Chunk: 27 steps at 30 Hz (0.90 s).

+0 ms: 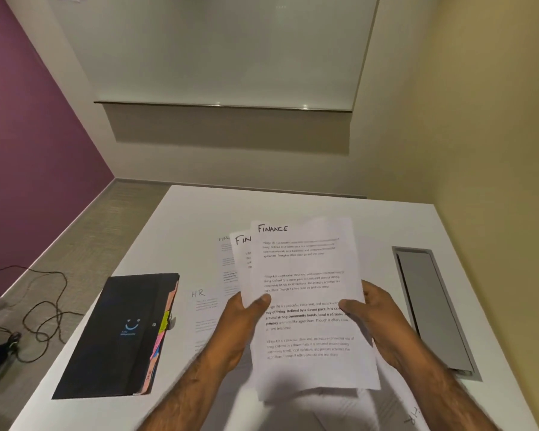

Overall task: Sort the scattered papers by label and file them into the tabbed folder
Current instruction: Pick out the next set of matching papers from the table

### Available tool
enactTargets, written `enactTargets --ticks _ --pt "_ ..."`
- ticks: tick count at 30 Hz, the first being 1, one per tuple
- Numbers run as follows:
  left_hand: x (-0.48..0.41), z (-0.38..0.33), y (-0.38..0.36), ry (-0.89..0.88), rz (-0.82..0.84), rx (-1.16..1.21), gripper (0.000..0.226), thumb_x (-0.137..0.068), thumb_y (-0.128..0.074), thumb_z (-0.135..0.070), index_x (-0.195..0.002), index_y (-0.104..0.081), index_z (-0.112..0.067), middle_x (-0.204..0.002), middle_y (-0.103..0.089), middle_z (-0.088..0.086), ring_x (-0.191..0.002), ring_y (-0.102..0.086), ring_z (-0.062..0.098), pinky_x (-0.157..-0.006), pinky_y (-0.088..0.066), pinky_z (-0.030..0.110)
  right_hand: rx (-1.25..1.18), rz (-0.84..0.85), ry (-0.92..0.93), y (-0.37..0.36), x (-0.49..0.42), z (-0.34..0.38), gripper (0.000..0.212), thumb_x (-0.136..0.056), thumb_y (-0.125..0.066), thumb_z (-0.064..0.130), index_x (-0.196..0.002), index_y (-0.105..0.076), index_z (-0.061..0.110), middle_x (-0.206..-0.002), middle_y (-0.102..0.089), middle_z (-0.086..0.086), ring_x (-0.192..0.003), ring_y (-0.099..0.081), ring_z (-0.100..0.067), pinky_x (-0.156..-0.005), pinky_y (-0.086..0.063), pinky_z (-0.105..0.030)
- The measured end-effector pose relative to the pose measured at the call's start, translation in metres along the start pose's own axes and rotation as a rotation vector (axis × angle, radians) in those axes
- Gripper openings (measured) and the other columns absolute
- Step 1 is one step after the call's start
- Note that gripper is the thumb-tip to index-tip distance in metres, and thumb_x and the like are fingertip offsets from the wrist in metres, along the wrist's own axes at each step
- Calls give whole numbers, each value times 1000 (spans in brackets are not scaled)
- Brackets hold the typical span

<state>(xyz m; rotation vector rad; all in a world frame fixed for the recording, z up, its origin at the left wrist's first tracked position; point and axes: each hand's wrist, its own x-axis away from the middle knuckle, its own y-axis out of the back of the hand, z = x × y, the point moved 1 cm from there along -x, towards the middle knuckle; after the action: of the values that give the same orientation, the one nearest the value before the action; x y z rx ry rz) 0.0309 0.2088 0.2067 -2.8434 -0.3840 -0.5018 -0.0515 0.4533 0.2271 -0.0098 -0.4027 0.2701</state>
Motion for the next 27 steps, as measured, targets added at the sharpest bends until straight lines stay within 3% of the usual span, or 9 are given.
enactTargets --ticks 6,10,15,17,20,22,24,26,27 --pt "2 11 -11 -61 23 -119 29 -91 -71 -19 -120 -72 -21 -117 -77 0 -111 -72 19 -100 -54 41 105 -39 -14 6 0 -19 31 -88 -71 -1 -117 -71 10 -106 -79 -4 -98 -75 -24 -90 -60 -38" --pt "4 27 -11 -97 -36 -193 24 -95 -68 -7 -112 -74 -23 -109 -79 -5 -105 -73 13 -99 -55 36 179 -150 38 4 -2 -44 25 -89 -72 6 -111 -72 19 -104 -78 -1 -96 -74 -19 -94 -58 -41" --pt "2 53 -3 -101 -7 -328 30 -91 -73 -7 -115 -74 -24 -113 -77 -13 -107 -69 2 -87 -51 12 242 -90 58 10 -6 -84 43 -88 -61 -4 -117 -72 25 -116 -73 10 -107 -67 -7 -91 -54 -26" --pt "-1 66 1 -89 17 -412 28 -92 -72 -7 -113 -76 -25 -114 -76 -13 -108 -68 2 -89 -50 17 254 -130 4 12 -6 -98 45 -86 -57 -9 -116 -73 20 -113 -72 8 -103 -68 -9 -80 -53 -15" --pt "-11 80 -6 -53 24 -476 24 -94 -65 3 -108 -77 -13 -102 -78 -3 -97 -71 1 -88 -54 26 296 -233 -38 11 -2 -111 34 -87 -54 -12 -96 -71 16 -81 -71 2 -71 -66 -7 -60 -48 -13" --pt "-17 84 -17 -28 26 -470 22 -94 -59 13 -104 -72 -1 -91 -76 0 -83 -70 -5 -79 -51 20 307 -294 8 10 0 -115 24 -90 -58 -5 -88 -67 17 -73 -64 10 -62 -62 6 -66 -45 -22" --pt "-20 86 -28 -62 0 -485 26 -92 -62 9 -96 -74 -14 -79 -76 -16 -77 -65 -12 -71 -47 7 300 -291 80 12 4 -117 11 -91 -61 16 -97 -70 14 -83 -69 8 -71 -64 13 -73 -46 -23" --pt "-23 90 -31 -72 -24 -468 27 -93 -67 0 -91 -70 -27 -72 -72 -31 -76 -66 -16 -74 -49 11 320 -275 100 15 6 -117 18 -92 -57 22 -100 -72 17 -89 -71 6 -78 -64 9 -73 -50 -22" --pt "-24 90 -32 -51 -28 -442 20 -93 -69 -4 -95 -71 -24 -71 -72 -28 -81 -70 -8 -79 -52 19 323 -275 71 16 5 -116 18 -94 -56 19 -100 -73 17 -90 -72 5 -80 -65 5 -73 -51 -22"
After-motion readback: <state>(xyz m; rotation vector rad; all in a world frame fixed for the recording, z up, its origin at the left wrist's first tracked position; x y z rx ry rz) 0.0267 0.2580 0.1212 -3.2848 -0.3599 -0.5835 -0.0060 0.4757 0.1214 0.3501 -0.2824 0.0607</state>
